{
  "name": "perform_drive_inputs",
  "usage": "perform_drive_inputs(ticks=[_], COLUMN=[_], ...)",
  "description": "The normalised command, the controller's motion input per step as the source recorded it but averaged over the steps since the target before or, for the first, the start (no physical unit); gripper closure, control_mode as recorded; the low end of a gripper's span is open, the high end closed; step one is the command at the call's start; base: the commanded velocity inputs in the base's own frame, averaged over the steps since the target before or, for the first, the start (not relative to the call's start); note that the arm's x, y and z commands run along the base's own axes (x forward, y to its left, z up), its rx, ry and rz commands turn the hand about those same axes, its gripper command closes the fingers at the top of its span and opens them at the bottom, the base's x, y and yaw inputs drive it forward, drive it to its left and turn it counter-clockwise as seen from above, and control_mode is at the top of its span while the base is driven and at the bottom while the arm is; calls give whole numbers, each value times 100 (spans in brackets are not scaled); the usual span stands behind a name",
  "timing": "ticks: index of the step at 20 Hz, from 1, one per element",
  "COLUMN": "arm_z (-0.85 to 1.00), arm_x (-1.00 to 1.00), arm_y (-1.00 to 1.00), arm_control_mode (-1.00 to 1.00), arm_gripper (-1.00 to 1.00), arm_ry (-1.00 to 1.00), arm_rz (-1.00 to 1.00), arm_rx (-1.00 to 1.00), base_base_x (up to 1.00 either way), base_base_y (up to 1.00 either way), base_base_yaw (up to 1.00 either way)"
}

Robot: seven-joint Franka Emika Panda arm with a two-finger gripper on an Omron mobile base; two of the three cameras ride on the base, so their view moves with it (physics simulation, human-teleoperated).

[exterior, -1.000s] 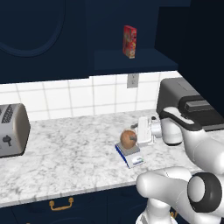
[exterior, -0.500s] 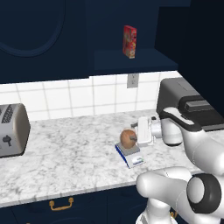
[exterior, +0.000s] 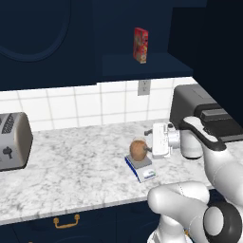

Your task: Pick the honey bottle and place it on the digital scale for weighing, and close the cabinet.

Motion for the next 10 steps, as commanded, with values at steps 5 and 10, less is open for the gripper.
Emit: perform_drive_inputs(ticks=[5,10], arm_z=[6,24], arm_x=[-9,-58], arm_y=[15,10], arm_control_mode=[-100,-100], arm_gripper=[-100,-100], arm_ry=[-12,-26], arm_rz=[0,-1], arm_rx=[0,0], base_base_x=[0,0], base_base_y=[0,0], base_base_yaw=[0,0])
